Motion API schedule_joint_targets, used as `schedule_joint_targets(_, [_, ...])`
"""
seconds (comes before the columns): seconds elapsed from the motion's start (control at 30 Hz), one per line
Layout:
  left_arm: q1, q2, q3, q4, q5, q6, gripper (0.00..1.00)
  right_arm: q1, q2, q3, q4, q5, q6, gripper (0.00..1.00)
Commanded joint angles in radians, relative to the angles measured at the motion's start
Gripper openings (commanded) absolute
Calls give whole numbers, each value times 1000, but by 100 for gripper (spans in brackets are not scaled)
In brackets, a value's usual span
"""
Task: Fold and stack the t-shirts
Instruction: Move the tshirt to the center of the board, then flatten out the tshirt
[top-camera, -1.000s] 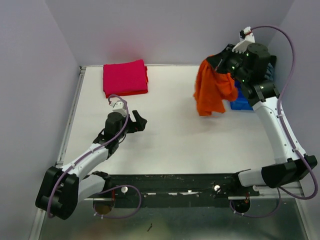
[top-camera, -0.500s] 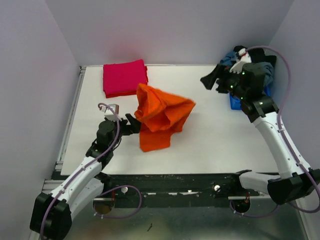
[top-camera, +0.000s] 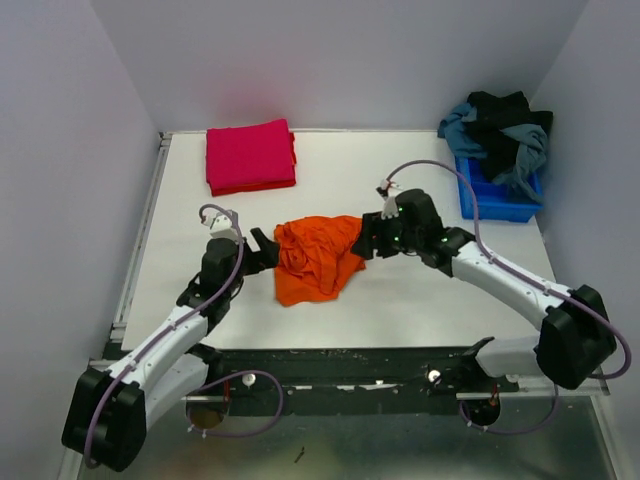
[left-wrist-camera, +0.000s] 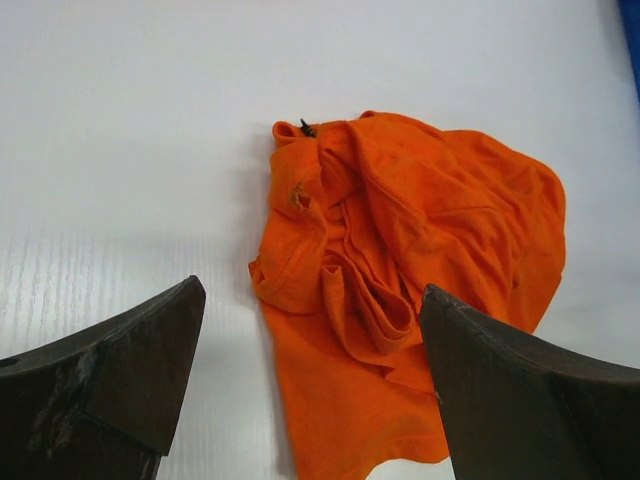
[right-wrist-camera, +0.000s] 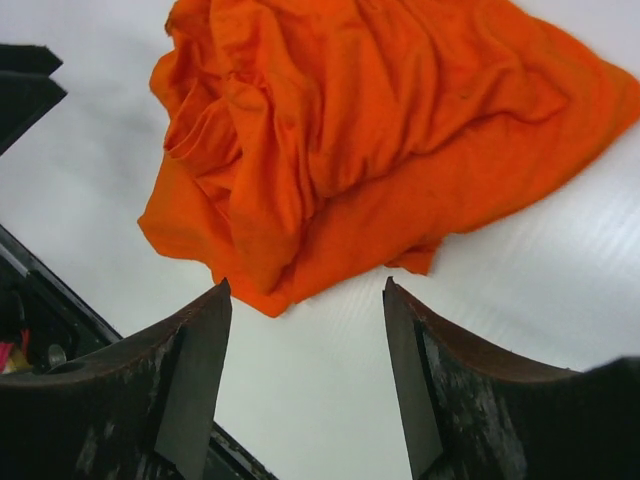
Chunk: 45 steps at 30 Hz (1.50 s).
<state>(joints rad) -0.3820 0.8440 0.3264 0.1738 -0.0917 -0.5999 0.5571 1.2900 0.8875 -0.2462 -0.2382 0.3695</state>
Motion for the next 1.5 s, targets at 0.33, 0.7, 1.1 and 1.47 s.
schedule_joint_targets(0.33, [-1,69,42,-7,21,25,99,280,340,206,24,287,12,64])
schedule_joint_targets(0.7, [-9,-43,-16,50,90,57,96,299,462,286,38,318,36,10])
schedule_joint_targets(1.1, [-28,-206,-56,-5,46,40,93,297,518,712,18,47,42,21])
schedule_joint_targets(1.47, [-28,-222,-63,-47,-100,-9,99,294,382,547,-48,234,29,65])
